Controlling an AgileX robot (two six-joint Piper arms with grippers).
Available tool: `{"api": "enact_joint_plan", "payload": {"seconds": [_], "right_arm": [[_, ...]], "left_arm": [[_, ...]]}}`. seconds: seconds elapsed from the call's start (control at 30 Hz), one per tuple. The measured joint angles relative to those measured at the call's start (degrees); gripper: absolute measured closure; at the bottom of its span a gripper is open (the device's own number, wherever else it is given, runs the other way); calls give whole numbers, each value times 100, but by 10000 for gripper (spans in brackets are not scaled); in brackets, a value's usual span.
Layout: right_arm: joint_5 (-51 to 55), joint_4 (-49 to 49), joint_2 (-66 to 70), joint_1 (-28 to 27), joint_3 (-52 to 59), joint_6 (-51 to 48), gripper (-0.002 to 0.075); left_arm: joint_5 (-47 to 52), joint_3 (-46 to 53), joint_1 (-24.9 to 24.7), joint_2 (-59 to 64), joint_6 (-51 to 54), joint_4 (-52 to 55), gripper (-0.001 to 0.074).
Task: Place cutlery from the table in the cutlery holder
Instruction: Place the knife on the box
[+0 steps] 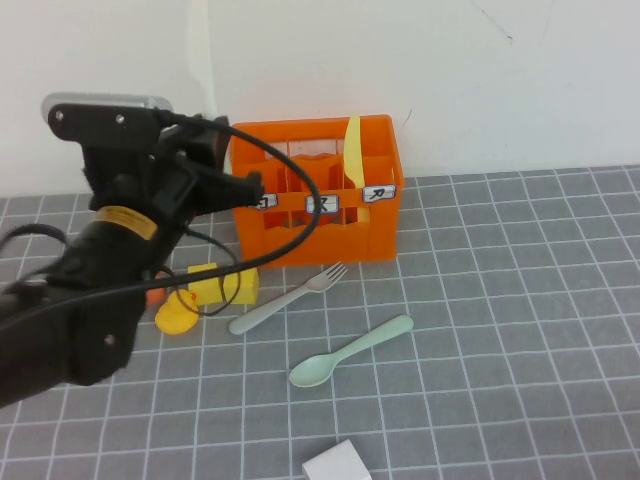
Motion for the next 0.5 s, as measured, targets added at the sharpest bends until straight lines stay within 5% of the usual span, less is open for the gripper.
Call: {"api": "enact_joint_plan", "payload": {"seconds": [0.23,0.5], "right_arm": [[0,0,0,0,0,0,729],[0,0,0,0,0,0,729]], "left_arm": [[-1091,-578,0,1102,-1760,993,604],[-1128,-1888,-241,2219,-2012,1880,604]]}}
